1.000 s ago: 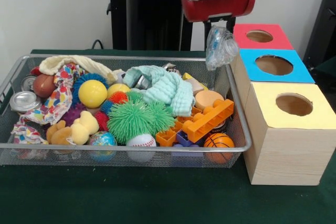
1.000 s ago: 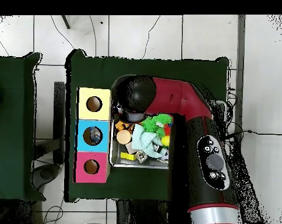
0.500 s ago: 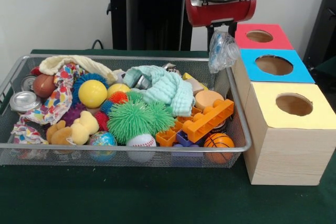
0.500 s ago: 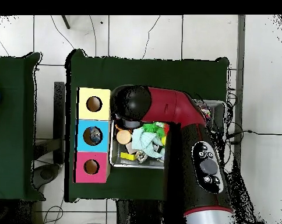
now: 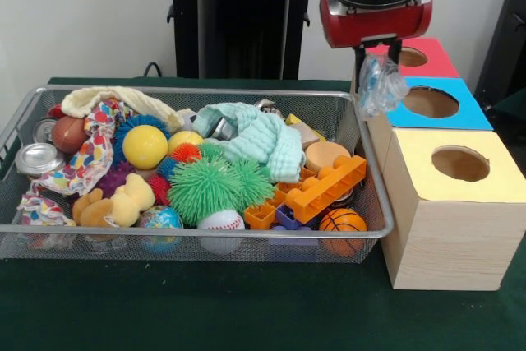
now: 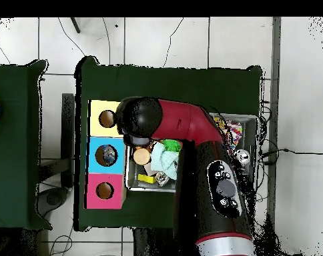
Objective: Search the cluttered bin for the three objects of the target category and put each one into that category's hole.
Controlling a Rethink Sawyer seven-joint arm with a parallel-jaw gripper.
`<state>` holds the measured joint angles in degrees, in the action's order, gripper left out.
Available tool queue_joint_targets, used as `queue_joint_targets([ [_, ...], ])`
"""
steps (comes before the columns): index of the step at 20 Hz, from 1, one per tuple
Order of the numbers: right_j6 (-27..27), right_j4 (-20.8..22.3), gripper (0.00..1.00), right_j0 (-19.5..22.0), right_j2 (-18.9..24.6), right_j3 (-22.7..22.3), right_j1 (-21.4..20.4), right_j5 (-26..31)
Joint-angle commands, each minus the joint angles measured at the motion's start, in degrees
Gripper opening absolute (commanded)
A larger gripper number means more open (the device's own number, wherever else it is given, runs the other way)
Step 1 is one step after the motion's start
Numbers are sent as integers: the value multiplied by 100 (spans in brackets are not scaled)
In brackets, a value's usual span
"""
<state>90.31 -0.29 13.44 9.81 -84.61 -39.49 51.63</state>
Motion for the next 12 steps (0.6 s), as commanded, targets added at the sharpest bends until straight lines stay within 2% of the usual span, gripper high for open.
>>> queue_joint_targets([
  [1, 1643, -381, 0, -267, -74, -687, 217, -302],
  [6, 1650, -536, 0, -432, -195, -724, 243, -330],
  [12, 1585, -636, 0, -536, -287, -868, 396, -685],
])
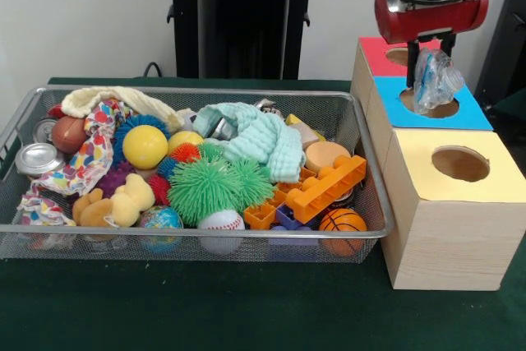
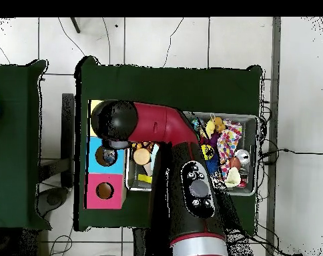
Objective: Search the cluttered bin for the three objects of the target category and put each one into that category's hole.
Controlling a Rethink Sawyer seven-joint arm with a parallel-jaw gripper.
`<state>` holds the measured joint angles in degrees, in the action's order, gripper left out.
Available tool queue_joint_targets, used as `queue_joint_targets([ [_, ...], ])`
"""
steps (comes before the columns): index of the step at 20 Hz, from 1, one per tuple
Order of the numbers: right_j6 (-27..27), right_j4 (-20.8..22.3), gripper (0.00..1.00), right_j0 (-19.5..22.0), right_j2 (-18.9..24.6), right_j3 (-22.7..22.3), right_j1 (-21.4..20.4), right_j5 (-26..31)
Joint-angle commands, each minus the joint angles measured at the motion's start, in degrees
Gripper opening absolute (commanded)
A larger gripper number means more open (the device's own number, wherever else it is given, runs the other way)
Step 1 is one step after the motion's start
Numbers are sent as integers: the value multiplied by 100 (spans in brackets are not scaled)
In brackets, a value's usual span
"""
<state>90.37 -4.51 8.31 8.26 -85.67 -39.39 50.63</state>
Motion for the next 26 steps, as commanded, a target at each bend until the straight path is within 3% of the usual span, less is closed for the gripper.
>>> queue_joint_targets([
  [1, 1568, -231, 0, -39, -147, -787, 398, -624],
  [12, 1442, -453, 0, -120, -89, -1219, 487, -928],
  [26, 1353, -997, 0, -169, 28, -1360, 479, -631],
])
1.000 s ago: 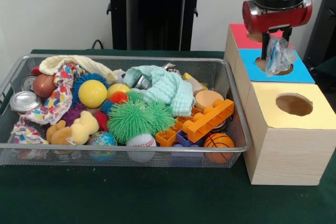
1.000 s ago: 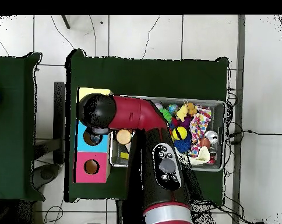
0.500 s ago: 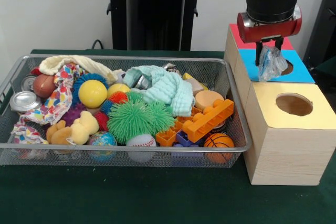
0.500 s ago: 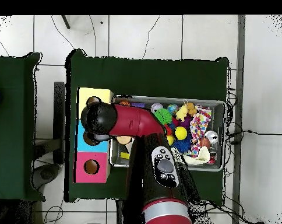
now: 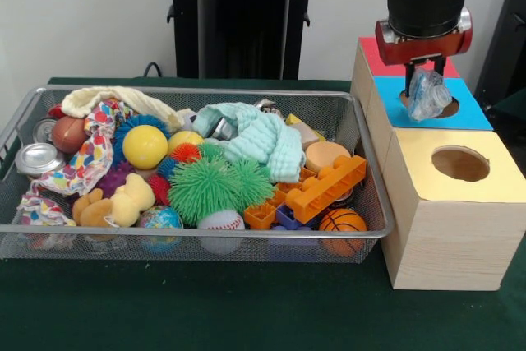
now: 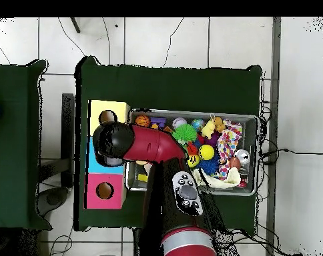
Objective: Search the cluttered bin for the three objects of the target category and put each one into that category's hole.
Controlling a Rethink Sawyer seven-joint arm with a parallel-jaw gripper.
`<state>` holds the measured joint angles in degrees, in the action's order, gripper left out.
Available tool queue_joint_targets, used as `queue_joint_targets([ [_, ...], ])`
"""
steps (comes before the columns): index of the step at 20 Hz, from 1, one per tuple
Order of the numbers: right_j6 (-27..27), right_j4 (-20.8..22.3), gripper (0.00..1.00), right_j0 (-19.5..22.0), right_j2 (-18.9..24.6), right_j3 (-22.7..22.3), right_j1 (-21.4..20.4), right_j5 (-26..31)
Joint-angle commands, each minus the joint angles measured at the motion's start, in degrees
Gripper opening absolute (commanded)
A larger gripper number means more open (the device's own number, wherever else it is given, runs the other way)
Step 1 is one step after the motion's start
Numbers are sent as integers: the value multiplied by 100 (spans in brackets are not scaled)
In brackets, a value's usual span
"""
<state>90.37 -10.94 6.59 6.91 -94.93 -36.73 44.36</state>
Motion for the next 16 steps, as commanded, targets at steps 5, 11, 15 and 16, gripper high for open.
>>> queue_joint_targets([
  [5, 1345, -464, 0, -45, 152, -462, 186, 50],
  [11, 1404, -607, 0, -136, 127, -514, 242, 23],
  [15, 1184, -568, 0, -131, 145, -653, 226, -34],
  [16, 1112, -547, 0, -127, 158, -752, 182, -98],
])
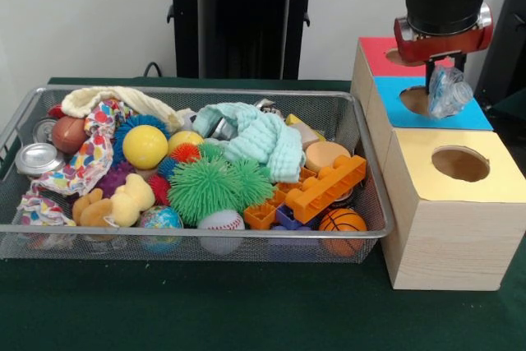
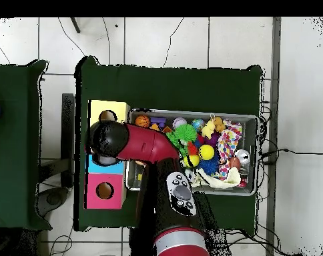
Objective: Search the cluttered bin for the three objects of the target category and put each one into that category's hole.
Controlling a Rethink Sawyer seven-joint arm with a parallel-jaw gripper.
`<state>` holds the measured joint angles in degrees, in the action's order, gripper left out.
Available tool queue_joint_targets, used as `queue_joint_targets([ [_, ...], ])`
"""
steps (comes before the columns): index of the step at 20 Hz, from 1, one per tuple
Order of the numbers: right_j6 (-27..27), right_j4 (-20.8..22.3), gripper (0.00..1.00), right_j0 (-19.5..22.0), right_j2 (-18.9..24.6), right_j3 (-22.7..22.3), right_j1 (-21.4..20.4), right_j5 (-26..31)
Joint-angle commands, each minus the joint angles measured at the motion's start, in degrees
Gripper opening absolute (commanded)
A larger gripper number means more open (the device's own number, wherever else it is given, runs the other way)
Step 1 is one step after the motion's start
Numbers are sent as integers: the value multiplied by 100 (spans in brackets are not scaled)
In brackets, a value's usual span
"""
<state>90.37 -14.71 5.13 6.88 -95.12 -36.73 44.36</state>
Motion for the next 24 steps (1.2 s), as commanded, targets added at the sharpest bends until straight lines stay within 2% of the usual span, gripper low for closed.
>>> queue_joint_targets([
  [1, 1065, -156, 0, 25, 166, -790, 159, -138],
  [6, 826, -25, 0, 74, 208, -1096, 100, -470],
  [13, 814, 10, 0, 124, 184, -1207, 197, -688],
  [20, 799, 173, 0, 85, 117, -819, 679, -1201],
  [24, 843, 183, 0, 35, 83, -629, 786, -1264],
])
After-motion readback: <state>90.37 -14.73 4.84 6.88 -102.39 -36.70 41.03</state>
